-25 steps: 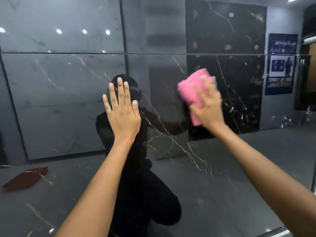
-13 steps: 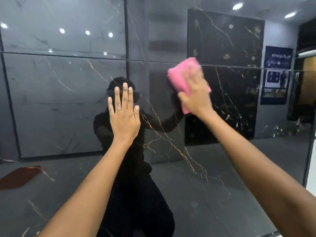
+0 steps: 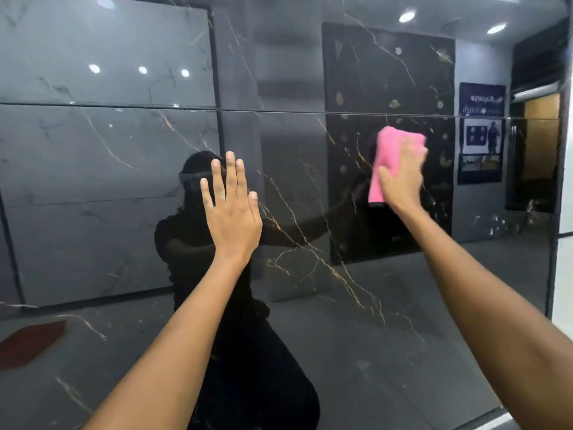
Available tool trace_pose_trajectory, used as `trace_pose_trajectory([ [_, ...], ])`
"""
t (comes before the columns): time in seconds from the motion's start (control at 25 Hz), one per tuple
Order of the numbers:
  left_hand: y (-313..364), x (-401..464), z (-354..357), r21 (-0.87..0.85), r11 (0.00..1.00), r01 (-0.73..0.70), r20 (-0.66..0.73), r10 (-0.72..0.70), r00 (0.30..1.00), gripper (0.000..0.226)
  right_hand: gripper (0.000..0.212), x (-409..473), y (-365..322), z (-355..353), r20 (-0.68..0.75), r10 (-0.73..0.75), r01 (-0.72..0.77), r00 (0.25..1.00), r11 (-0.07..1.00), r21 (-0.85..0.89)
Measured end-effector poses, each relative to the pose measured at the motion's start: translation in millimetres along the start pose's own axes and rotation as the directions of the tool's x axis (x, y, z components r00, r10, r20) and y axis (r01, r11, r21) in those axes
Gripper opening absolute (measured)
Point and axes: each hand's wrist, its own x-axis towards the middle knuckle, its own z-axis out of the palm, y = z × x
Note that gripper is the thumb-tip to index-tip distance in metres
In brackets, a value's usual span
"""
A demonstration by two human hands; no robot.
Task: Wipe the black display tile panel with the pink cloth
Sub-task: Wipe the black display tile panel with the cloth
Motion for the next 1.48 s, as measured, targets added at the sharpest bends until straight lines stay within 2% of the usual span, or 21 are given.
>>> trace_pose_trajectory([
  [0.08,14.1,-0.2,-3.4,-0.057,0.997,0.061,-0.003,-0.061,0.998,0.059,0.068,-15.8,4.8,-0.9,-0.022,0.194,-0.191,0.981,0.976,0.107],
  [0.2,48.6,-14.4,-5.3,-0.233,0.97,0.069,-0.01,-0.073,0.997,0.058,0.049,-108.9,-12.6,30.8,0.057,-0.349,0.335,0.935,0.926,0.175],
  [0.24,58.4,-23.5,-4.6,-0.277,0.96,0.049,-0.019,-0.056,0.998,0.057,0.065,-147.4,-4.7,41.7,0.226,-0.609,0.605,0.76,0.79,0.096],
  [0.32,67.0,-47.7,0.7,-0.31,0.95,0.047,-0.004,-0.051,0.999,0.056,0.088,-173.2,35.4,46.5,0.429,-0.803,0.892,0.414,0.451,-0.018],
  [0.36,65.1,-62.1,5.4,-0.292,0.955,0.053,0.02,-0.05,0.999,0.057,0.09,-164.7,58.1,43.1,0.426,-0.788,0.879,0.445,0.476,-0.037],
  [0.4,61.0,-76.5,10.7,-0.253,0.967,0.045,0.046,-0.034,0.998,0.058,0.09,-150.2,80.2,39.3,0.392,-0.7,0.776,0.598,0.628,-0.062],
  [0.48,48.7,-100.7,21.9,-0.151,0.988,-0.036,0.093,0.05,0.994,0.061,0.085,-116.0,110.0,21.2,0.21,-0.301,0.317,0.93,0.947,-0.048],
  [0.52,42.2,-108.1,27.3,-0.116,0.99,-0.087,0.106,0.099,0.989,0.061,0.079,-89.5,121.7,13.6,0.116,-0.062,0.066,0.991,0.997,-0.032],
  [0.6,34.3,-113.9,34.3,-0.08,0.985,-0.15,0.112,0.159,0.981,0.061,0.068,-47.9,121.2,4.9,-0.012,0.323,-0.322,0.946,0.945,0.055],
  [0.68,33.4,-113.9,37.0,-0.053,0.984,-0.168,0.09,0.172,0.981,0.06,0.07,-40.3,81.9,13.6,-0.065,0.31,-0.303,0.948,0.948,0.098],
  [0.8,35.4,-115.3,37.0,-0.042,0.985,-0.168,0.055,0.171,0.984,0.059,0.082,-115.5,34.0,44.8,0.151,-0.262,0.256,0.953,0.965,0.059],
  [0.92,32.6,-116.5,35.8,-0.058,0.98,-0.193,0.046,0.196,0.98,0.06,0.082,-173.4,69.4,41.5,0.422,-0.717,0.804,0.554,0.593,-0.048],
  [0.96,31.7,-115.6,34.7,-0.077,0.979,-0.19,0.052,0.194,0.98,0.06,0.084,-156.8,90.4,31.9,0.408,-0.69,0.774,0.598,0.63,-0.069],
  [1.0,31.0,-116.4,33.8,-0.098,0.979,-0.179,0.062,0.185,0.981,0.06,0.085,-134.7,108.5,23.4,0.353,-0.555,0.625,0.753,0.771,-0.122],
  [1.08,29.9,-126.6,31.3,-0.124,0.98,-0.155,0.076,0.165,0.983,0.059,0.085,-82.8,125.1,4.3,0.095,0.008,0.003,0.995,0.994,-0.109],
  [1.16,26.2,-158.2,28.5,-0.131,0.983,-0.126,0.098,0.14,0.985,0.059,0.081,-74.0,120.2,11.6,-0.017,0.327,-0.326,0.945,0.945,0.026],
  [1.28,12.7,-230.9,31.2,-0.121,0.987,-0.106,0.17,0.126,0.977,0.062,0.077,-185.2,96.9,66.1,0.13,-0.121,0.121,0.984,0.993,0.007],
  [1.32,7.6,-248.4,33.8,-0.117,0.985,-0.123,0.183,0.143,0.973,0.065,0.079,-237.5,95.3,80.3,0.266,-0.378,0.393,0.887,0.919,-0.005],
  [1.4,-0.8,-264.2,40.7,-0.116,0.98,-0.163,0.18,0.182,0.967,0.067,0.081,-305.6,115.0,88.8,0.493,-0.69,0.801,0.53,0.599,-0.022],
  [1.44,-4.1,-265.9,43.6,-0.108,0.979,-0.171,0.174,0.188,0.967,0.066,0.083,-301.7,130.4,82.7,0.514,-0.721,0.853,0.464,0.521,-0.039],
  [1.48,-5.8,-266.8,45.1,-0.098,0.98,-0.173,0.174,0.188,0.967,0.065,0.084,-283.7,147.4,75.9,0.479,-0.705,0.82,0.523,0.569,-0.057],
])
